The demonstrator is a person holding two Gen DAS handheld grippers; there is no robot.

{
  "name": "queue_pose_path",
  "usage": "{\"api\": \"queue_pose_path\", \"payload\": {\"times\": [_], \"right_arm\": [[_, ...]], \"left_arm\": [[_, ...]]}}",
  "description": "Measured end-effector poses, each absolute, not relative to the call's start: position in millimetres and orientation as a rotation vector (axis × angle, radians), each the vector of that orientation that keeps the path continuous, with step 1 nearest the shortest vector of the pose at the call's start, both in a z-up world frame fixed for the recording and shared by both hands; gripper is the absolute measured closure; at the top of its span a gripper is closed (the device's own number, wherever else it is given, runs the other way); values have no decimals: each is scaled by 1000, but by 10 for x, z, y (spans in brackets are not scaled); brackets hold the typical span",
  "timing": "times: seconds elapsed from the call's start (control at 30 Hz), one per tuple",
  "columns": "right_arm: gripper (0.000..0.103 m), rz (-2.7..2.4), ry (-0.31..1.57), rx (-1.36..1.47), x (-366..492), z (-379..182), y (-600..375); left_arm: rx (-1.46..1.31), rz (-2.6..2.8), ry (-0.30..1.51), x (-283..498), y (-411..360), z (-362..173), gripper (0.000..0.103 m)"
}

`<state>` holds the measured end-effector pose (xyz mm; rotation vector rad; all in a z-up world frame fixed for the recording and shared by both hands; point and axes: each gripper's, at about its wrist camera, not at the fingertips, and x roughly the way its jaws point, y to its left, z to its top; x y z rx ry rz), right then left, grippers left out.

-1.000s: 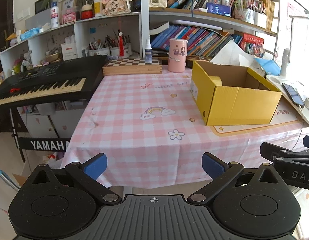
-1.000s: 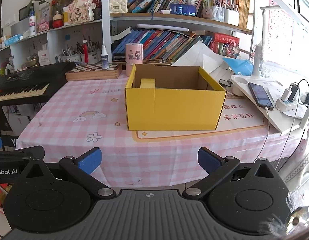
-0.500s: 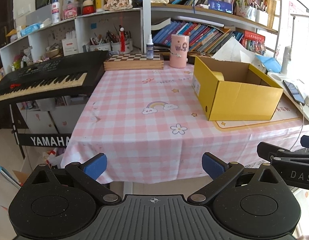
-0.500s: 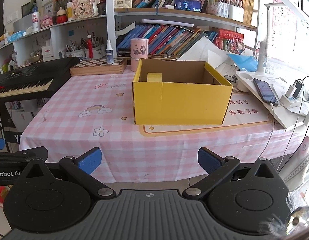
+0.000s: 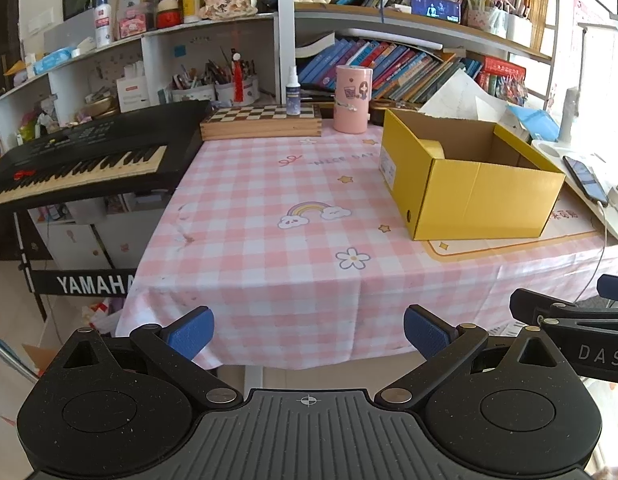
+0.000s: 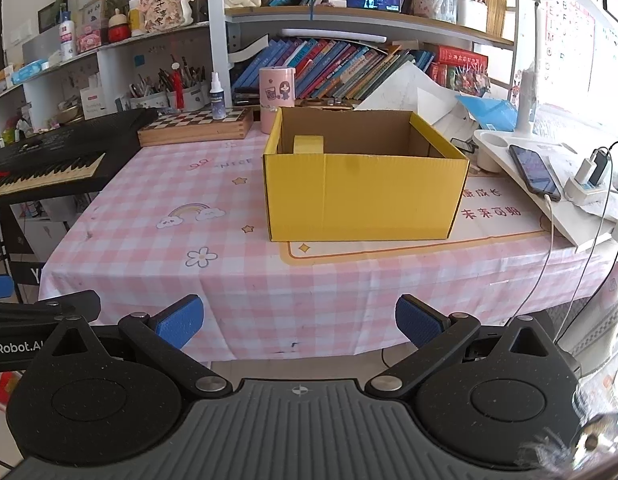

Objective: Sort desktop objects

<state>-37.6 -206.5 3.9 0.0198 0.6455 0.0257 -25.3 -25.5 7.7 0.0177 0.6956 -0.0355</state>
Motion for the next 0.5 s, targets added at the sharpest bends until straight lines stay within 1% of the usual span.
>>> {"api": "queue_pose_path", "payload": {"times": [0.2,0.5], "right_arm": [[0,10,659,24,-355,21,-2086],[0,23,684,35,-299,-15,-2094]], "left_arm": [[15,-59,668,-262,-291,95,1],[18,-49,672,-217,-286,100,1]]}}
